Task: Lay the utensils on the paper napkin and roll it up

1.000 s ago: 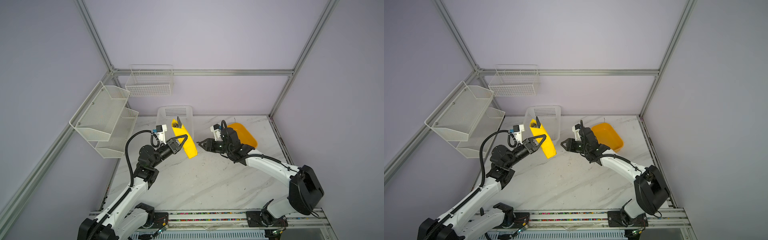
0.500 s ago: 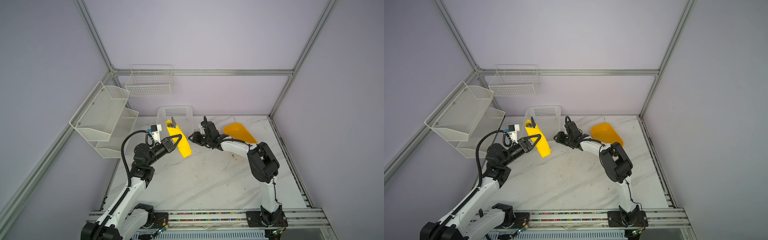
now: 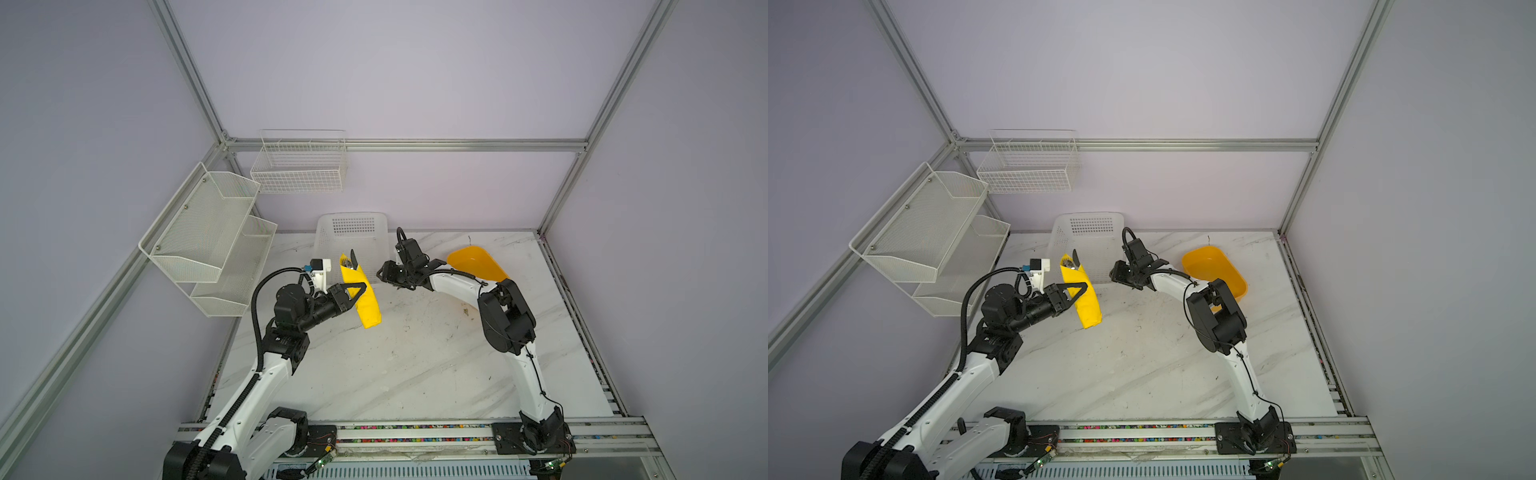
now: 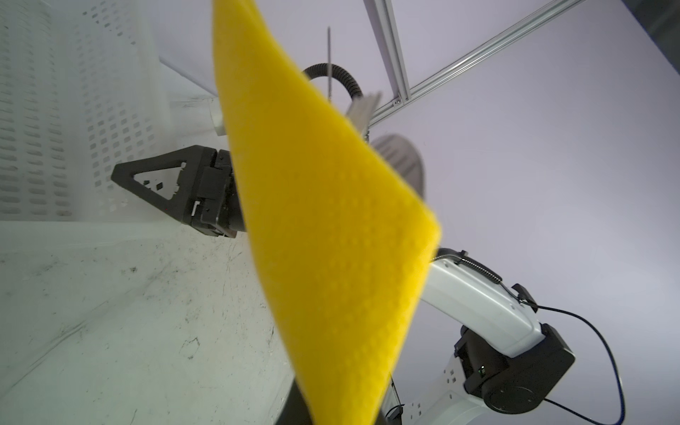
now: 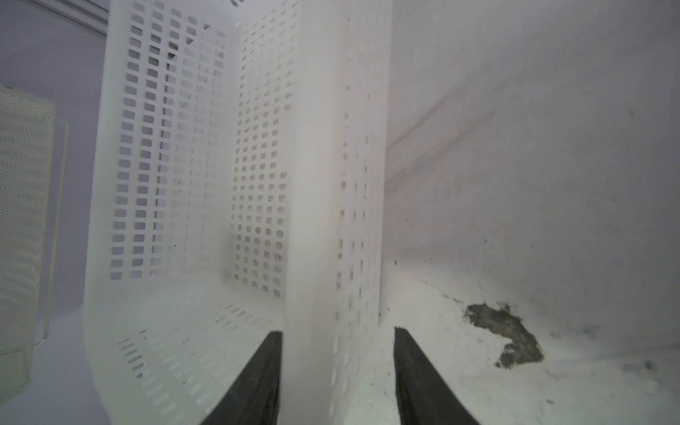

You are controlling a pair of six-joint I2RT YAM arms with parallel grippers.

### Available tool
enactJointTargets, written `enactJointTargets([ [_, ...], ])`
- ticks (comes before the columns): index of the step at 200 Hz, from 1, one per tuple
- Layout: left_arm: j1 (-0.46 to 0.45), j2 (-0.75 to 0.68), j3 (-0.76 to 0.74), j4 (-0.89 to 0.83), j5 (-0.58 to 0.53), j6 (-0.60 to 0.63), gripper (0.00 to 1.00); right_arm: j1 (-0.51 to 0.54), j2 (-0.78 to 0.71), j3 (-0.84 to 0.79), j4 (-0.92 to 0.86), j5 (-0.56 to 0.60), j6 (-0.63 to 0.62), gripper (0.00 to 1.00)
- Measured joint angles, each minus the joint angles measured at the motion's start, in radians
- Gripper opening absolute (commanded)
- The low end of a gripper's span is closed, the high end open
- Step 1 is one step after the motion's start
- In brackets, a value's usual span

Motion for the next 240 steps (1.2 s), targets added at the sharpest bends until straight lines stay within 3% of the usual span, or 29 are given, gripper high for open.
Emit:
enactJointTargets([
  [59, 0.0, 0.01, 0.002, -0.065, 0.006, 0.03, 0.05, 0.002, -0.231, -0.289, -0.083, 0.002, -0.079, 0.49],
  [133, 0.0, 0.171, 0.145, -0.227, 0.061, 0.122, 0.06, 0.019, -0.455, -0.583, -0.151, -0.124, -0.209, 0.48],
  [182, -0.013, 0.338, 0.216, -0.274, 0.111, 0.2, 0.07, 0.019, -0.524, -0.611, -0.154, -0.153, -0.235, 0.53],
  [240, -0.034, 0.543, 0.382, -0.35, 0.135, 0.324, 0.06, -0.03, -0.645, -0.627, -0.141, -0.009, -0.162, 0.6],
])
